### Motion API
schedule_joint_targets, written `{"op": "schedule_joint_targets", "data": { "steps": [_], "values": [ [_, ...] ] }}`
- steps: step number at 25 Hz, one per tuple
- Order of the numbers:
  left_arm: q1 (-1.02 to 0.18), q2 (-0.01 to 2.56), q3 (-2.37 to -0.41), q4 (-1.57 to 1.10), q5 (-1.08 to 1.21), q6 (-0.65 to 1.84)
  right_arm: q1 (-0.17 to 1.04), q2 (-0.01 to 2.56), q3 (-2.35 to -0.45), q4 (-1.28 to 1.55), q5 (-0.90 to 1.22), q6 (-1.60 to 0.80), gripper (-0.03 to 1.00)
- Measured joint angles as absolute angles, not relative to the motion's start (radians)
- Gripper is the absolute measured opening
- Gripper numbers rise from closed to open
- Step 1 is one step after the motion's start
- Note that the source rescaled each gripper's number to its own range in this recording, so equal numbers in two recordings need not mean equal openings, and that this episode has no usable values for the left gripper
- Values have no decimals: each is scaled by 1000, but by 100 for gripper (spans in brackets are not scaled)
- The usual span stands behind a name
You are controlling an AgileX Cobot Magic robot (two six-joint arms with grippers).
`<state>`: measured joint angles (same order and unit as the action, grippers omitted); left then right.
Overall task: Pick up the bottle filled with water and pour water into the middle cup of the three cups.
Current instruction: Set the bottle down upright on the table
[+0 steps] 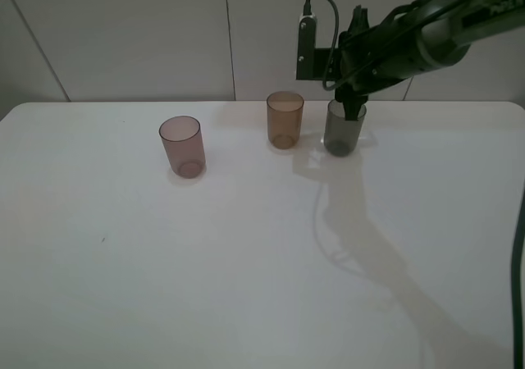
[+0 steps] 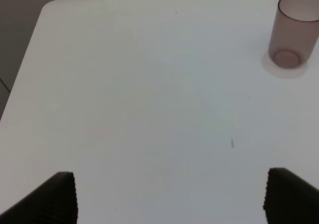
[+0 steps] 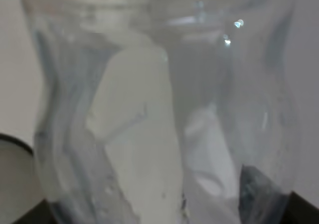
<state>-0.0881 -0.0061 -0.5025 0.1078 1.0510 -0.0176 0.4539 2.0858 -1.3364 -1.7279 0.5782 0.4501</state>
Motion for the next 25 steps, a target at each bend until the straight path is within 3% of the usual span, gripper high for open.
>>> {"op": "schedule_joint_targets", "data": {
  "steps": [25],
  "values": [
    [-88,-6,-503,108,1051,-18,478,2086,-1341,-1728,584,265,2]
  ]
}}
